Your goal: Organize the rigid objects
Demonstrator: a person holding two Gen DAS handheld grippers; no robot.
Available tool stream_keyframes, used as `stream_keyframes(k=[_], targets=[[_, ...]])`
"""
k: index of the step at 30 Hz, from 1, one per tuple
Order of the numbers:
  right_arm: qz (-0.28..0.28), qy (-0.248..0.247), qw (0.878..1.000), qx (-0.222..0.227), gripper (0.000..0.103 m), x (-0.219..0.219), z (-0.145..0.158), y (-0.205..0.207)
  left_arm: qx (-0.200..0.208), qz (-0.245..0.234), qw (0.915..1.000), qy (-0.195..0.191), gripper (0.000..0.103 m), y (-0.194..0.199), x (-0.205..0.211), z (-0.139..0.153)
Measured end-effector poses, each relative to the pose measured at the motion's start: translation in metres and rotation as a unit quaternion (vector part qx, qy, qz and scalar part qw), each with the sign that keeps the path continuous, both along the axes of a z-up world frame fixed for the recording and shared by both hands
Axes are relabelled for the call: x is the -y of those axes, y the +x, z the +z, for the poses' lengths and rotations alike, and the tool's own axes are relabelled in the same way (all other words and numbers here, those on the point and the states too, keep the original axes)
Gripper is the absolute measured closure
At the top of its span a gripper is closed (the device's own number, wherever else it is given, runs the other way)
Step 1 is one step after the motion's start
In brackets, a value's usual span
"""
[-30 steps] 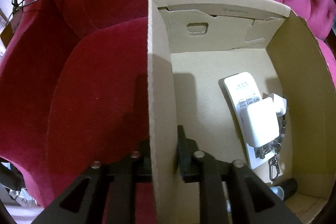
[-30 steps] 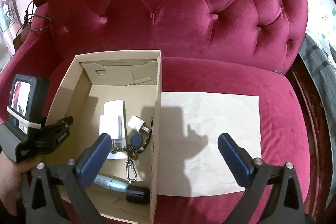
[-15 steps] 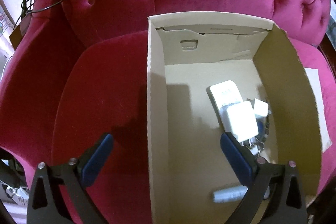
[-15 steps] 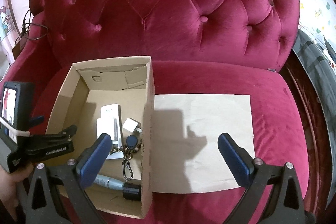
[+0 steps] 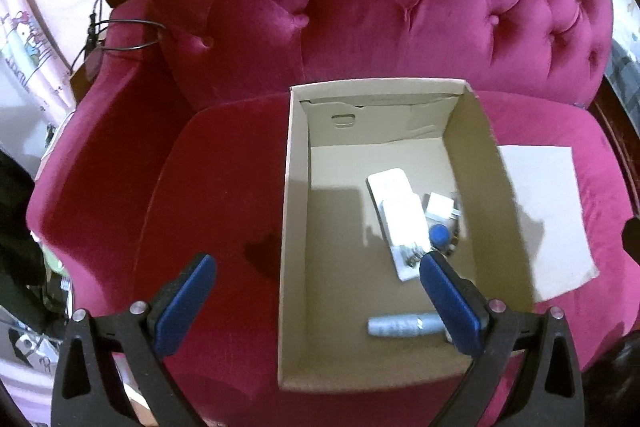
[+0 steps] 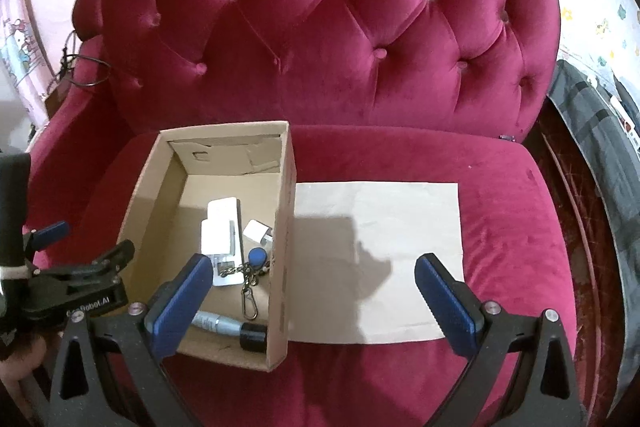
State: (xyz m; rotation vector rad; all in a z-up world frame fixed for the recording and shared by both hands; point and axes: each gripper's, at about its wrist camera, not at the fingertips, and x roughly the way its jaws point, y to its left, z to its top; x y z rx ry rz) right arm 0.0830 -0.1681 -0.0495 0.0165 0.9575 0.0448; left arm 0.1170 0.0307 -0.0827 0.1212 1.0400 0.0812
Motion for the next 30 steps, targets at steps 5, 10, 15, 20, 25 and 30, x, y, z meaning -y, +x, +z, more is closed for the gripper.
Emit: stream_keyframes(k=[5,10,15,20,25,30], targets=[[0.012,-0.001,1.000,0.006,0.000,0.002,0.022,-0.021,0.007,0.005,1.0000,0.002,0.000,-0.027,0.014,0.020],[0.013,0.010,1.000,0.016,0.000,0.007,0.041,-0.040,0.026,0.001,0.9997,0.004,0.000,-0.054,0.026,0.045],[0.019,-0.003,0.999,0.032,0.000,0.009,0.058,-0.062,0.046,-0.006,0.9989,0.002,0.000,-0.078,0.037,0.065],[0.021,-0.004,0.999,0.043,0.000,0.012,0.069,-0.079,0.053,-0.014,0.9985,0.000,0.000,-0.096,0.044,0.074],[0.022,-0.003,0.999,0.048,0.000,0.016,0.073,-0.089,0.056,-0.016,0.9983,-0.003,0.000,-0.108,0.046,0.077],[0.027,0.000,0.998,0.048,0.000,0.017,0.074,-0.092,0.066,-0.020,0.9976,-0.003,0.000,-0.112,0.049,0.083]])
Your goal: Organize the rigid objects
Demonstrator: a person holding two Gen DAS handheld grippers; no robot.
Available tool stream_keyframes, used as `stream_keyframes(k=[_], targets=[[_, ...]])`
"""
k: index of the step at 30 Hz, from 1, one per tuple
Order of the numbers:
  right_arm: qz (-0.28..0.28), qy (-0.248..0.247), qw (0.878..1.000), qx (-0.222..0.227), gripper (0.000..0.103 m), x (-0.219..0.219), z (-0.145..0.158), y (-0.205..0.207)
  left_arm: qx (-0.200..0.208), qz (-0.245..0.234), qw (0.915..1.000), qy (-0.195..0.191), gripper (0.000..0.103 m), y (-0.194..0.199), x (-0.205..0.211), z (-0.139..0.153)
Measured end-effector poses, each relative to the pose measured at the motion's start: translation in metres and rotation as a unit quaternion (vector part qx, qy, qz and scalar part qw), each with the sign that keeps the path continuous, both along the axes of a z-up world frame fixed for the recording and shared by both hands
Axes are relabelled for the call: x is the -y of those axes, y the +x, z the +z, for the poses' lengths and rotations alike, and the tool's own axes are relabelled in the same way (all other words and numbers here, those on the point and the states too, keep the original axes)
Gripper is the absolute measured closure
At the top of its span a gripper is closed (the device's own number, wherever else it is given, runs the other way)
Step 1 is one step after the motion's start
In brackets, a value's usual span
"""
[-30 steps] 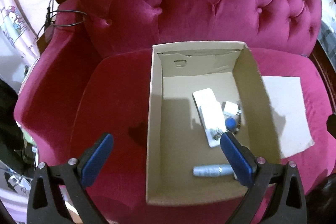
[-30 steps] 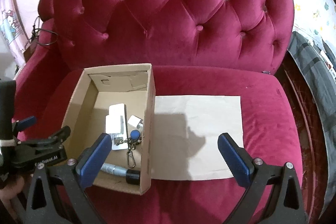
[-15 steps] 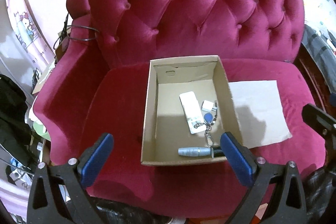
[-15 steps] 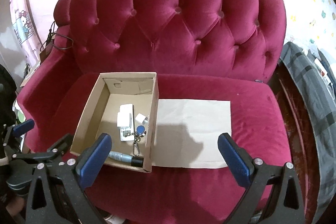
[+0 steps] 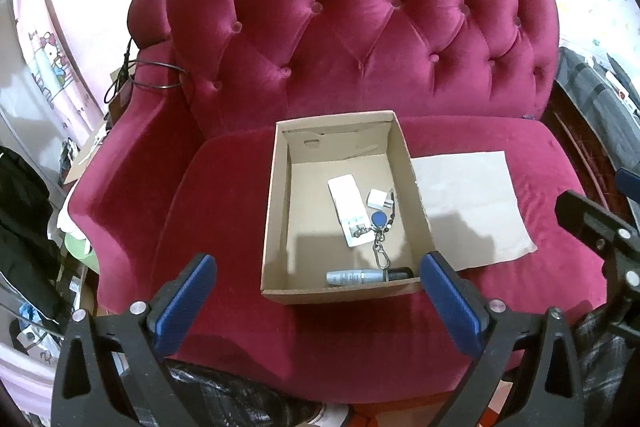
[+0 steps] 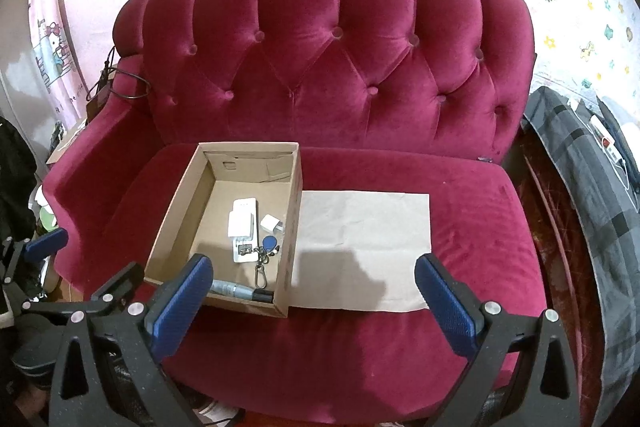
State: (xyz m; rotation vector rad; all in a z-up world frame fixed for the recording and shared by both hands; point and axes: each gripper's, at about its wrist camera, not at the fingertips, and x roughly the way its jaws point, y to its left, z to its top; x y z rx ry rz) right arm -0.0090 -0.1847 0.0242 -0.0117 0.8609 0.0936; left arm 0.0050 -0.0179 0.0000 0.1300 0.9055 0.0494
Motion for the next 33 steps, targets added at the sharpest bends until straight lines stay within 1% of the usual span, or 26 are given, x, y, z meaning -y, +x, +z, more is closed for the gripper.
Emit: stream_keyframes(k=[15,33], targets=[[-0.002,0.009,1.000,-0.002,0.000,0.005,0.001,-0.001,-0.004,-0.010,0.9999,0.006,0.000,-0.003,0.007,-0.001],[-0.004,0.012,1.000,-0.002,0.000,0.007,-0.001,-0.002,-0.006,-0.012,0.9999,0.007,0.000,-0.002,0.010,-0.003]])
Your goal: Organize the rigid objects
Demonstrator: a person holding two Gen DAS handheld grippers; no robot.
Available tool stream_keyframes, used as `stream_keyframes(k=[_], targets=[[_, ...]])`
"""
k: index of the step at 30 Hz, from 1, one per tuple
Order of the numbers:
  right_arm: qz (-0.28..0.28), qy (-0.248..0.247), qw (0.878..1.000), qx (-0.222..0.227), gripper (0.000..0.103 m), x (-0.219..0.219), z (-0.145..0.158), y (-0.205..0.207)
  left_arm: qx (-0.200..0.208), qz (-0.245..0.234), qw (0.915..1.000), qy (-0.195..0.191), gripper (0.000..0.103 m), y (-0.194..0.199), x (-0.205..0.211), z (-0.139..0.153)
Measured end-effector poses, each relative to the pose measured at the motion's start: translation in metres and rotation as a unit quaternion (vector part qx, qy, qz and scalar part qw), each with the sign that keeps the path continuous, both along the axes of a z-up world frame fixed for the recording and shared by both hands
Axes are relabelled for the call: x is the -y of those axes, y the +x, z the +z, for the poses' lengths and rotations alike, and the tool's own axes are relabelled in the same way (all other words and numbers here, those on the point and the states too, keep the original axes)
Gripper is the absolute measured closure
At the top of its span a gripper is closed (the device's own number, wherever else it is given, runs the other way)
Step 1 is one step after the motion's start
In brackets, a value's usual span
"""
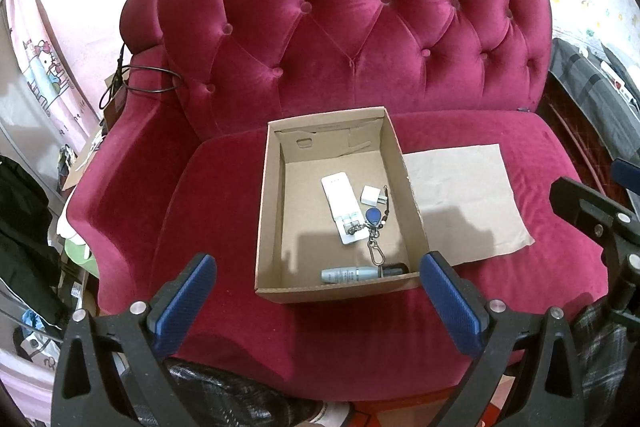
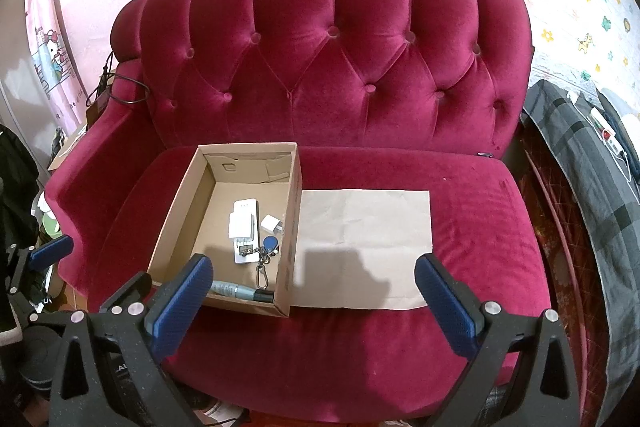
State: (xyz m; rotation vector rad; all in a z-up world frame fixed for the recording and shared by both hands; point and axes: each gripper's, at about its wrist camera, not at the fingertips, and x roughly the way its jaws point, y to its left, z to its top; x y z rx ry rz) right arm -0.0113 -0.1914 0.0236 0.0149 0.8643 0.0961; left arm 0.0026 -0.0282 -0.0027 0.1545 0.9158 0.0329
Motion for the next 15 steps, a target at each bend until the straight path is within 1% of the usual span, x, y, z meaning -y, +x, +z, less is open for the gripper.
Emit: stream_keyframes(k=[12,15], targets=[[-0.003,0.003,1.000,-0.002,0.000,0.0006,-0.0017,0.0054,-0.004,-0.003,1.0000,0.000,0.000,0.0060,0.0026,-0.0036],[-0.004,0.005,1.000,-0.004,0.000,0.0034,-0.0024,0.0093,-0.002,-0.003,1.0000,0.005,0.000,0.0076,0.0045,-0.0037]])
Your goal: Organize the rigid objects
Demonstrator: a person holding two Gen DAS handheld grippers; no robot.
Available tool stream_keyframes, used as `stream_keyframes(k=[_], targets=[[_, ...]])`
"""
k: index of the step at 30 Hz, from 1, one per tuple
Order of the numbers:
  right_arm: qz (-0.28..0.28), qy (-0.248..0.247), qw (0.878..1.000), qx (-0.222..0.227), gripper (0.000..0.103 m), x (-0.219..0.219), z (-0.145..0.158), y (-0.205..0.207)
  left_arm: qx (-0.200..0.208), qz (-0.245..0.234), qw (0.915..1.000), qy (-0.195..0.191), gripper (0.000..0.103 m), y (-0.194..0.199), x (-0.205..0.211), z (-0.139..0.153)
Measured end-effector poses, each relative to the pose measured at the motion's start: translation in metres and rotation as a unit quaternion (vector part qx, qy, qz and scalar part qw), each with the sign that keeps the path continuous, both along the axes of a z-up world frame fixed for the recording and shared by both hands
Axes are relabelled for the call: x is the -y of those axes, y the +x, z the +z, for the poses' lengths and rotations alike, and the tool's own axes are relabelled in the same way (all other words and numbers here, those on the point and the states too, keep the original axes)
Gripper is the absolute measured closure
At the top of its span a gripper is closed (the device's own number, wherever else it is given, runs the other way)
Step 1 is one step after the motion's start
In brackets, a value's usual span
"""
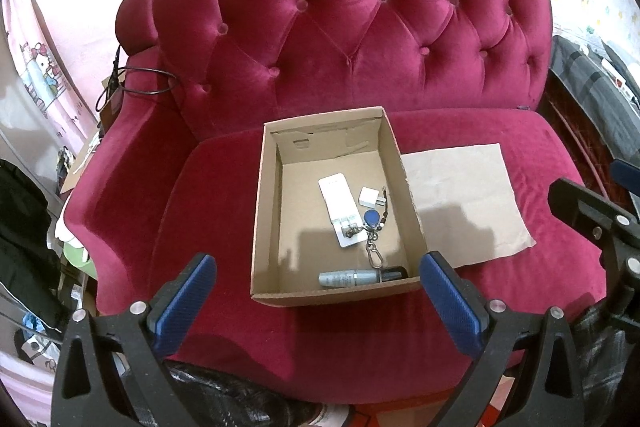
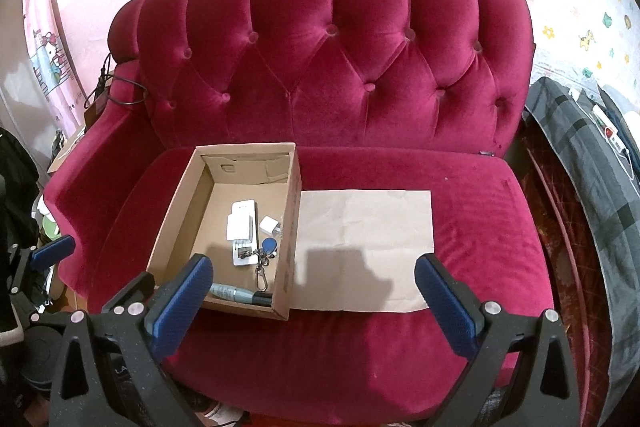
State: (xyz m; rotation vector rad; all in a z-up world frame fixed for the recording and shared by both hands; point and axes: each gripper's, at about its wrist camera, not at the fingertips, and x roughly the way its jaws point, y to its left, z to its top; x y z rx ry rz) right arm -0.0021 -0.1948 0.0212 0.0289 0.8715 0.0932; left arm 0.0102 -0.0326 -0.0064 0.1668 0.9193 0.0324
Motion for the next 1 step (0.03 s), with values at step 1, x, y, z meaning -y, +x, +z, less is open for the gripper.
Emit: stream_keyframes(k=[1], targets=[[0.000,0.001,1.000,0.000,0.000,0.0012,-0.0008,0.0018,-0.001,-0.002,1.0000,0.001,0.000,0.0008,0.0011,-0.0003]])
